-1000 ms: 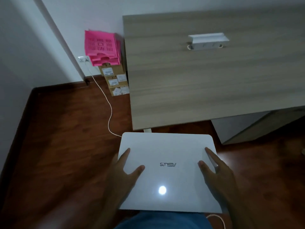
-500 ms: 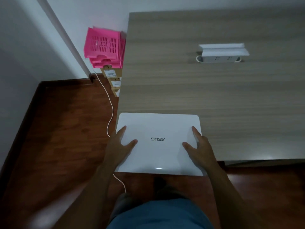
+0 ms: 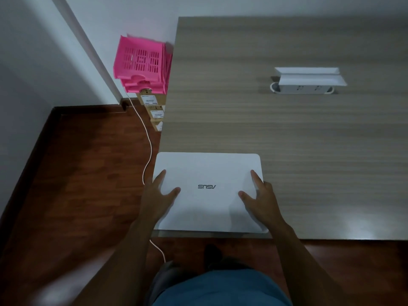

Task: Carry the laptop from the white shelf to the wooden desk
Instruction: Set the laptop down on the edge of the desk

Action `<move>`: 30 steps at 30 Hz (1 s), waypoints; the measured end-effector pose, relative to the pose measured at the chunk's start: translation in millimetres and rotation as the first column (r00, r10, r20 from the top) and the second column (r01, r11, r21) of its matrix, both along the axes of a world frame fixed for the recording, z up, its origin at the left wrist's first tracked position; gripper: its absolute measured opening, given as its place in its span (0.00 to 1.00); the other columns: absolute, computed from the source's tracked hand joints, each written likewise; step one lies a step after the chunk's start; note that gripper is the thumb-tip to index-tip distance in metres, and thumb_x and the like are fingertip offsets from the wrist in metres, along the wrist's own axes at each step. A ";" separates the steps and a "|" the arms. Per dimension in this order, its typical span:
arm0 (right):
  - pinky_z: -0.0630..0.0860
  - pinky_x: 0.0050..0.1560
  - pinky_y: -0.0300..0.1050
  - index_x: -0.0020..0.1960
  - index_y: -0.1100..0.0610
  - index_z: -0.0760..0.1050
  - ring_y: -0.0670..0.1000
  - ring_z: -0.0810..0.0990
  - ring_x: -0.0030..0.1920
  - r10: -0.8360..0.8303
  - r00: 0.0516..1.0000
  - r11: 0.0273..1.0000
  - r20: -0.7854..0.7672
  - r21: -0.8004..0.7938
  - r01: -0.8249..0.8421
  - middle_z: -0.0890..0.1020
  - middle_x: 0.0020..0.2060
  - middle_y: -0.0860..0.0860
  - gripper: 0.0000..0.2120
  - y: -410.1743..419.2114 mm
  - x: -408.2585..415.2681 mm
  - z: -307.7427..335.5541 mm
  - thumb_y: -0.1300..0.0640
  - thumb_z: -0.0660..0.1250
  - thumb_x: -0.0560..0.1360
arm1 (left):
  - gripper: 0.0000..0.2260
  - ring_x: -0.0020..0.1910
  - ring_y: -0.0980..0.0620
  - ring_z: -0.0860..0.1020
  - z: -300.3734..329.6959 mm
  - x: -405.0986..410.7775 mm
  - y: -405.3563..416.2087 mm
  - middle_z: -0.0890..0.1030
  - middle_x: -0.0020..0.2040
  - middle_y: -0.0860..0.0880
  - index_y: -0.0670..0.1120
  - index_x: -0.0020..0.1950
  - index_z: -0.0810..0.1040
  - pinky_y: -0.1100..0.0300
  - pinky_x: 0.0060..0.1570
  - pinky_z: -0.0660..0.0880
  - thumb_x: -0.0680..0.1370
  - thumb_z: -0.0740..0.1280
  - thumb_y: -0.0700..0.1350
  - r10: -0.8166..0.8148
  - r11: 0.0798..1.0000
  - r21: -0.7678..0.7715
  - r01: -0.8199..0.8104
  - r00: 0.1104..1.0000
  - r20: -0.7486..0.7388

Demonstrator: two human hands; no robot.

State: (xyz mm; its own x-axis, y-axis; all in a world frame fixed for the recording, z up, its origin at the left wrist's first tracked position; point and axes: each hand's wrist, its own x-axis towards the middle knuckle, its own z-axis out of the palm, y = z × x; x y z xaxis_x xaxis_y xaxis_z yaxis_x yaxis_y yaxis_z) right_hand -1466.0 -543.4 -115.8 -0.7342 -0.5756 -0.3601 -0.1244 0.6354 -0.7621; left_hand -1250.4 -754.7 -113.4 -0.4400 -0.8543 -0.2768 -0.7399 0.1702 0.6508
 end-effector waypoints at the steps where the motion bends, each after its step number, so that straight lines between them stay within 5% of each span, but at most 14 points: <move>1: 0.66 0.59 0.43 0.78 0.44 0.56 0.53 0.70 0.64 0.000 1.000 1.000 -0.001 0.002 0.000 0.66 0.67 0.55 0.38 -2.0 -1.4 -0.2 0.48 0.70 0.73 | 0.35 0.72 0.43 0.64 -0.2 0.0 1.5 0.64 0.74 0.43 0.53 0.75 0.64 0.49 0.68 0.62 0.71 0.72 0.57 0.011 1.000 -0.005 -0.011 1.000 -0.008; 6: 0.66 0.68 0.54 0.78 0.43 0.56 0.57 0.67 0.69 0.014 1.000 1.000 -0.014 0.006 -0.013 0.65 0.70 0.57 0.38 -1.0 -2.0 -5.9 0.47 0.70 0.72 | 0.35 0.72 0.42 0.64 -7.7 4.7 8.5 0.66 0.73 0.41 0.54 0.75 0.63 0.44 0.69 0.64 0.71 0.71 0.58 0.039 0.999 -0.031 -0.039 0.999 0.003; 13: 0.66 0.69 0.59 0.78 0.43 0.54 0.58 0.66 0.70 0.031 0.997 0.999 -0.071 0.021 -0.029 0.65 0.71 0.57 0.38 4.1 5.4 -7.6 0.44 0.67 0.73 | 0.35 0.72 0.41 0.64 -11.5 5.0 9.2 0.65 0.73 0.40 0.56 0.74 0.63 0.41 0.68 0.64 0.70 0.70 0.61 0.045 0.998 -0.032 -0.045 0.999 0.008; 21: 0.60 0.72 0.61 0.79 0.43 0.47 0.60 0.57 0.76 0.064 0.981 0.994 -0.185 0.104 -0.045 0.56 0.77 0.56 0.37 9.8 19.4 -17.2 0.39 0.60 0.75 | 0.32 0.72 0.39 0.56 -12.8 1.5 14.6 0.63 0.75 0.43 0.55 0.73 0.67 0.38 0.68 0.58 0.70 0.69 0.62 0.061 0.988 -0.150 -0.042 0.990 0.128; 30: 0.56 0.72 0.59 0.79 0.48 0.47 0.62 0.52 0.76 0.075 0.972 0.989 -0.225 0.138 -0.045 0.53 0.78 0.58 0.36 7.7 22.3 -13.4 0.43 0.60 0.77 | 0.37 0.74 0.38 0.51 -18.1 6.9 17.9 0.53 0.78 0.43 0.58 0.76 0.56 0.35 0.68 0.55 0.71 0.65 0.66 -0.053 0.986 -0.143 0.088 0.971 0.232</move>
State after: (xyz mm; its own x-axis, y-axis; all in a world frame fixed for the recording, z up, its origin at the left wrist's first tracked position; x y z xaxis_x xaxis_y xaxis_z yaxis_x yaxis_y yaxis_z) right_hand -1443.7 -535.8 -129.3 -0.7714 -0.5800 -0.2618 -0.3266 0.7139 -0.6194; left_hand -1243.5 -736.8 -131.5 -0.4409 -0.8631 -0.2464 -0.8478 0.3103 0.4300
